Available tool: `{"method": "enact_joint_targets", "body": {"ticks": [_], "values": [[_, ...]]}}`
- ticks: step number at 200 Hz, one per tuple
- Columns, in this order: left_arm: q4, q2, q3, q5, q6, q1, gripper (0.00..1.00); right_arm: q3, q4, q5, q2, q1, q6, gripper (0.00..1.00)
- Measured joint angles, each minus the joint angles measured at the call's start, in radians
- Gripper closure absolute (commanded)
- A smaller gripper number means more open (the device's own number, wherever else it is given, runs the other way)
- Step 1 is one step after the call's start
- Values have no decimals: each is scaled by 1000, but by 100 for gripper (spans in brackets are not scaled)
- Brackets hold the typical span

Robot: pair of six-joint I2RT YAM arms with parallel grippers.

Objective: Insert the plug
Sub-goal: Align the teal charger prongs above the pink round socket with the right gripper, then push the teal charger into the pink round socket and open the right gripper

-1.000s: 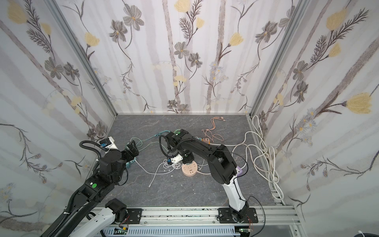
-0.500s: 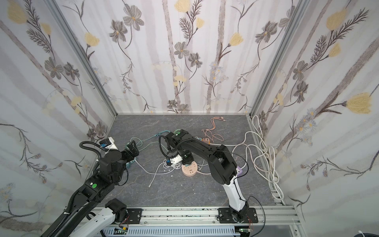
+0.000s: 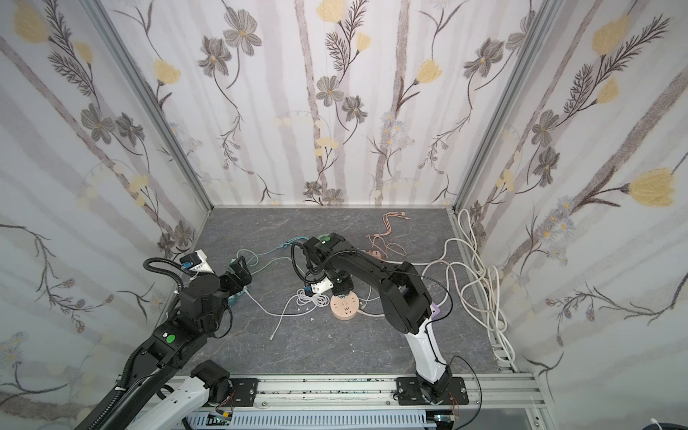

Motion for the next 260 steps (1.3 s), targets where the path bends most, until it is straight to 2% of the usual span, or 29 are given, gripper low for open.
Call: {"method": "enact_joint_targets", "body": {"ticks": [101, 171, 188, 203, 260], "values": [[0, 0, -2, 3, 0, 0, 0, -2, -18, -4, 18, 13, 1, 100], [-1, -1, -4, 4, 0, 0, 0, 17, -44, 67, 99, 41, 28, 100], [-1, 0, -4, 4, 0, 0, 0, 21, -49, 74, 99, 45, 43, 81], [-1, 14, -2, 4, 0, 1, 0, 28, -52, 68, 86, 43, 62, 72], [-27, 152, 55, 45, 0, 1, 0, 48, -52, -5, 77, -3, 206, 71]]}}
